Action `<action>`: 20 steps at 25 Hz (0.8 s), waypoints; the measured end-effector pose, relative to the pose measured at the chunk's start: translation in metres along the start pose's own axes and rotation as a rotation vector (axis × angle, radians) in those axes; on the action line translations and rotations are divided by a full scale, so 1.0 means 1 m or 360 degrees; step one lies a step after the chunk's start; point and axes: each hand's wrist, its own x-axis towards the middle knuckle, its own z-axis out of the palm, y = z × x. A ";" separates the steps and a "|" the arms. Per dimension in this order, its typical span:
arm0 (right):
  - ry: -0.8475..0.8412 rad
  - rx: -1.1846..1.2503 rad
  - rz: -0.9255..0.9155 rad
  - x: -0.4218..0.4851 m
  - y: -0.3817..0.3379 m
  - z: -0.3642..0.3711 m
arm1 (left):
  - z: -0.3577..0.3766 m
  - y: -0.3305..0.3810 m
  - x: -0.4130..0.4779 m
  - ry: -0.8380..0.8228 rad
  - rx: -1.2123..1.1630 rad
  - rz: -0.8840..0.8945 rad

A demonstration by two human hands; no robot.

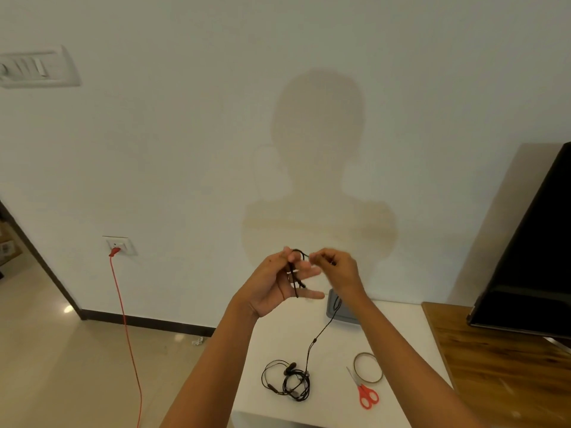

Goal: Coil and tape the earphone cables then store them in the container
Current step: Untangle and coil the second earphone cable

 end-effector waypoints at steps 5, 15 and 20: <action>-0.0535 0.0067 0.0152 -0.035 0.012 0.014 | -0.011 0.012 0.013 0.0310 -0.0003 0.0346; -0.0630 -0.0193 -0.0044 -0.033 -0.050 -0.042 | -0.034 0.021 0.004 0.0396 0.1208 0.0259; -0.0169 -0.0142 -0.0421 -0.012 -0.069 -0.035 | -0.013 0.008 -0.001 0.0066 0.1204 0.0006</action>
